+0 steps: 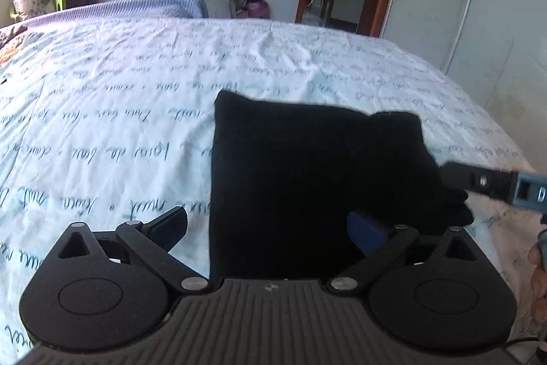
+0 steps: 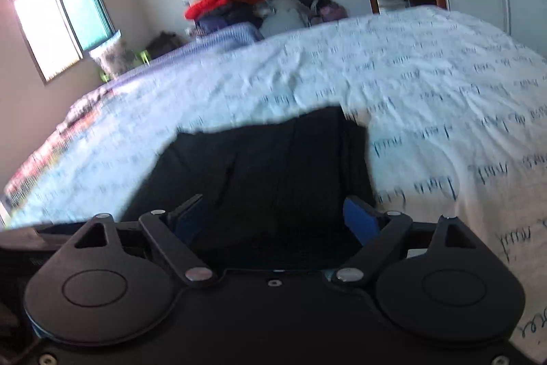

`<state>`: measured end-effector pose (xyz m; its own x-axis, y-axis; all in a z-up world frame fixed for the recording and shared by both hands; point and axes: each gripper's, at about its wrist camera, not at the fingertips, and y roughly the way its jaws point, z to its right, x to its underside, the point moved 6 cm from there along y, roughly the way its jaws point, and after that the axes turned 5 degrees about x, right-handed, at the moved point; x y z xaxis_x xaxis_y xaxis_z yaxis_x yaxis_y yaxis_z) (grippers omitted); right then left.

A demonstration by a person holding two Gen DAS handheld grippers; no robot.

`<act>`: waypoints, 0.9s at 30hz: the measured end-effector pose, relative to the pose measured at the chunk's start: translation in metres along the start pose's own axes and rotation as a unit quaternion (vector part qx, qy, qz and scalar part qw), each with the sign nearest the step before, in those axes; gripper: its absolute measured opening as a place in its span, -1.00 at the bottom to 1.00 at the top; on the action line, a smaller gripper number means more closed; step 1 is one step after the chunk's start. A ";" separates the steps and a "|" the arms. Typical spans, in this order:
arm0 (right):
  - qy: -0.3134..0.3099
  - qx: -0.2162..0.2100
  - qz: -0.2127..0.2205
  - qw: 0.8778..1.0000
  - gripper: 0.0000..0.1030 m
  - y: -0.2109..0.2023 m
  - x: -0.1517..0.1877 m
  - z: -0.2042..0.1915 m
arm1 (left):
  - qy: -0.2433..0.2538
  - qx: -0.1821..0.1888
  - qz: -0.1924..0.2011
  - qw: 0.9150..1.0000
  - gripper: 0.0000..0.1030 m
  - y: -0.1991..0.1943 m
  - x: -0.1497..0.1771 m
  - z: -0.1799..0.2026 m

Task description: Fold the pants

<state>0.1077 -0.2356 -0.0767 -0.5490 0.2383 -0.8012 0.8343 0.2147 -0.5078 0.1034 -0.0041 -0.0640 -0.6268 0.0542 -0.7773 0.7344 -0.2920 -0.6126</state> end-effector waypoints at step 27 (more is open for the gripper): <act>-0.085 0.049 -0.075 0.992 0.92 0.065 0.002 -0.011 | 0.015 -0.024 -0.032 0.999 0.99 0.023 0.009 -0.006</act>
<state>0.1605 -0.2103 -0.1076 -0.6571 0.0451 -0.7525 0.7500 0.1401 -0.6465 0.1160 -0.0044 -0.0857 -0.6659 0.1003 -0.7393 0.7047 -0.2408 -0.6674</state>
